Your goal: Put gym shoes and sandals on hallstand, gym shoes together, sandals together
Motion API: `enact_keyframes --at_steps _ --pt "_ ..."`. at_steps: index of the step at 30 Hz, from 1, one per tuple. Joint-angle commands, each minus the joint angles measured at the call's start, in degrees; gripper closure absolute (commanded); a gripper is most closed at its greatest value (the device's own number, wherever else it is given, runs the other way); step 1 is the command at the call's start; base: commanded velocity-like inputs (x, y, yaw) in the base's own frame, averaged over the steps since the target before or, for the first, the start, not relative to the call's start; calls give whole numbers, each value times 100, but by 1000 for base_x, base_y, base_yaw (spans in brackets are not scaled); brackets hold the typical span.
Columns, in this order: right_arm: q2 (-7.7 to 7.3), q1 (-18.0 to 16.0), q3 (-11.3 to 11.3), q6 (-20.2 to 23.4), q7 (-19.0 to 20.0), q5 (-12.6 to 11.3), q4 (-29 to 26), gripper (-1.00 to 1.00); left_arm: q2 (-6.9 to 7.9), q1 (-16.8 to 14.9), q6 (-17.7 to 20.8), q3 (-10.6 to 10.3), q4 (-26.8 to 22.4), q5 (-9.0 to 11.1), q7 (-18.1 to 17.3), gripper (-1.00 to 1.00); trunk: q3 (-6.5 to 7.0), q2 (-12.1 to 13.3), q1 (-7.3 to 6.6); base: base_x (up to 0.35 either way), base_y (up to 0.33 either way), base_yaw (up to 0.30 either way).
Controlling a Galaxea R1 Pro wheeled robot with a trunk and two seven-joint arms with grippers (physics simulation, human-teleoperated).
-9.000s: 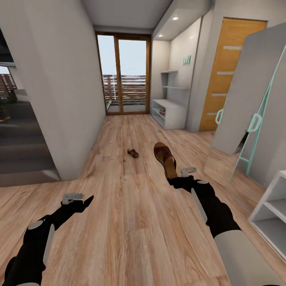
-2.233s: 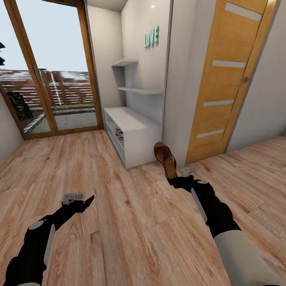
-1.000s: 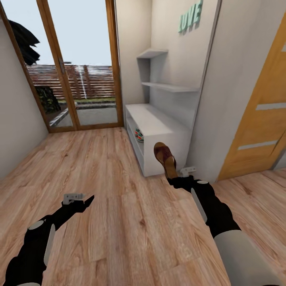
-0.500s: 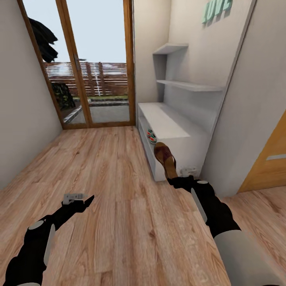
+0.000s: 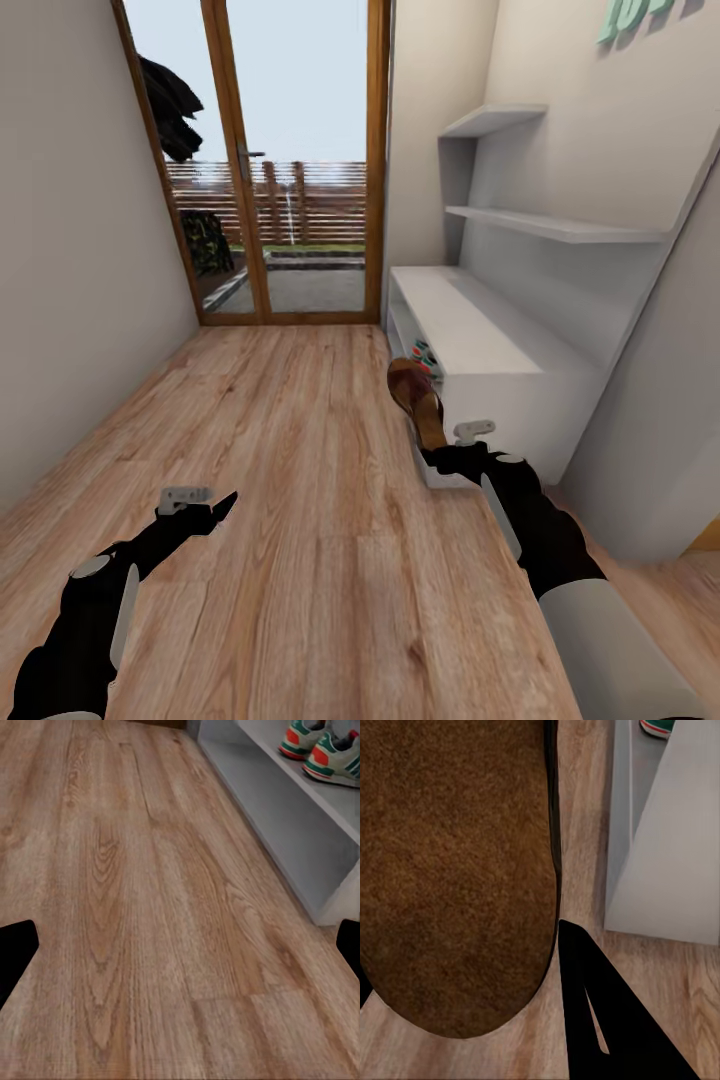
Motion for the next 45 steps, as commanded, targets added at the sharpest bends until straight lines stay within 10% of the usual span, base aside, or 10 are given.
enact_keyframes --at_steps 1,45 --pt "-6 -2 8 36 -9 -19 -10 100 -4 -6 26 13 -7 -38 -43 -100 2 -2 3 346 0 188" --pt "-6 -2 8 36 -10 -19 -10 100 -4 -6 26 13 -14 -38 -43 -100 330 -2 3 228 0 184"
